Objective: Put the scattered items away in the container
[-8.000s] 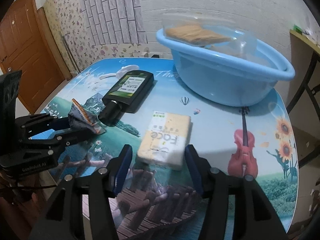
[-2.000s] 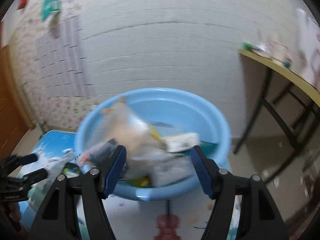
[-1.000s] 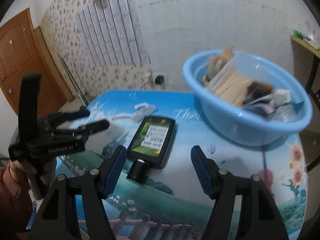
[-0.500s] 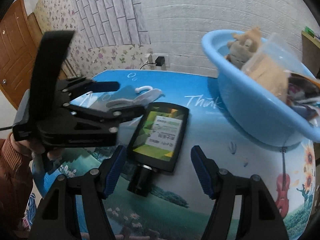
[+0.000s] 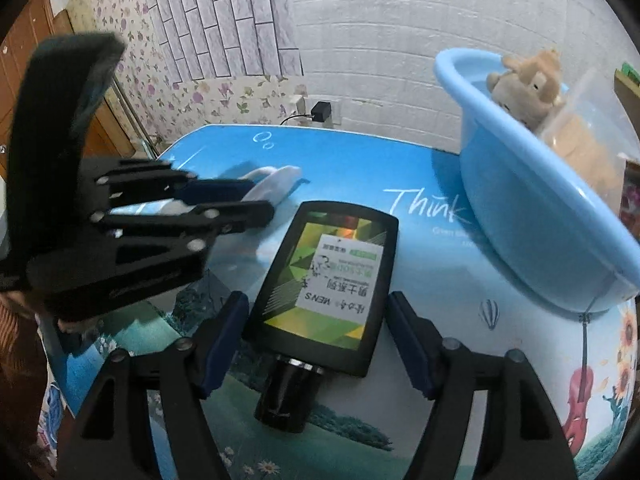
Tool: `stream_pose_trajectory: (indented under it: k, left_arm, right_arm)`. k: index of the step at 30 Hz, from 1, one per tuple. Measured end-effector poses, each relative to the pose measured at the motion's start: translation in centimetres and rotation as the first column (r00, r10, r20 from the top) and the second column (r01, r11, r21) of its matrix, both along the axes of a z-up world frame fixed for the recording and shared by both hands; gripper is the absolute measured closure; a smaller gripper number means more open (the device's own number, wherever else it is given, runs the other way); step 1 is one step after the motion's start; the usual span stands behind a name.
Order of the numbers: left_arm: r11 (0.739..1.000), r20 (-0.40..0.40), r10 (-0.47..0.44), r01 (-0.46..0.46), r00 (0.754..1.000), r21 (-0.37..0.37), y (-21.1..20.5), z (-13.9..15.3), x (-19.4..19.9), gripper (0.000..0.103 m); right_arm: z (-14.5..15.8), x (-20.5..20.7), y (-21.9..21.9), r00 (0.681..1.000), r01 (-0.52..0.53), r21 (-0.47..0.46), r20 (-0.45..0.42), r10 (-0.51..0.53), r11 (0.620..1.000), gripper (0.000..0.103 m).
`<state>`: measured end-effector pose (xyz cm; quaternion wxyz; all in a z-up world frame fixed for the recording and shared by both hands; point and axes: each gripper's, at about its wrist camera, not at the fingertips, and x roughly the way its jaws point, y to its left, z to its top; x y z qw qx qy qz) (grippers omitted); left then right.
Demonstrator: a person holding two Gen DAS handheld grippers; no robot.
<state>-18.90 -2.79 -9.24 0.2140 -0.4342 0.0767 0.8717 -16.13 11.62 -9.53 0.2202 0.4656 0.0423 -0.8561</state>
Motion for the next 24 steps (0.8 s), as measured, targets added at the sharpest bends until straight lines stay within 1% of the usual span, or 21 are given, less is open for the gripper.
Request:
stream_pose_trajectory:
  k: [3, 6, 7, 11, 14, 20, 21, 23, 24]
  left_arm:
    - [1.0, 0.002, 0.012, -0.012, 1.0, -0.003, 0.6, 0.2, 1.7, 0.085]
    - [1.0, 0.016, 0.021, -0.021, 1.0, -0.01, 1.3, 0.0, 3.1, 0.086]
    - [1.0, 0.008, 0.028, -0.028, 1.0, -0.014, 1.7, 0.0, 3.8, 0.086]
    - [0.999, 0.022, 0.042, -0.042, 0.999, 0.011, 2.5, 0.1, 5.8, 0.086]
    - [0.998, 0.018, 0.056, -0.056, 0.998, 0.01, 3.4, 0.2, 7.4, 0.086]
    - [0.991, -0.003, 0.13, -0.13, 0.991, 0.027, 4.4, 1.0, 10.1, 0.086]
    - [0.99, -0.011, 0.137, -0.137, 0.99, 0.037, 4.5, 1.3, 10.5, 0.085]
    - [0.988, -0.02, 0.148, -0.147, 0.989, 0.043, 4.6, 1.9, 11.2, 0.082]
    - [0.988, -0.023, 0.151, -0.15, 0.988, 0.042, 4.6, 2.1, 11.4, 0.076]
  right_arm:
    - [0.2, 0.7, 1.0, 1.0, 0.002, -0.014, 0.01, -0.002, 1.0, 0.037]
    - [0.2, 1.9, 2.3, 1.0, 0.003, -0.027, 0.015, -0.002, 1.0, 0.038]
    - [0.1, 2.4, 2.7, 1.0, 0.002, -0.026, 0.013, -0.001, 1.0, 0.038]
    - [0.4, 3.3, 4.6, 1.0, 0.002, -0.035, 0.012, -0.002, 0.999, 0.038]
    - [0.4, 3.9, 5.8, 1.0, 0.008, -0.036, 0.009, -0.008, 0.999, 0.039]
    - [0.6, 6.0, 9.6, 0.999, 0.045, -0.045, 0.004, -0.045, 0.998, 0.041]
    - [0.6, 7.0, 10.5, 0.999, 0.053, -0.047, 0.0, -0.053, 0.998, 0.041]
    - [0.6, 7.6, 11.5, 0.998, 0.065, -0.05, -0.004, -0.065, 0.997, 0.042]
    - [0.6, 7.9, 11.9, 0.997, 0.072, -0.05, -0.007, -0.073, 0.996, 0.042]
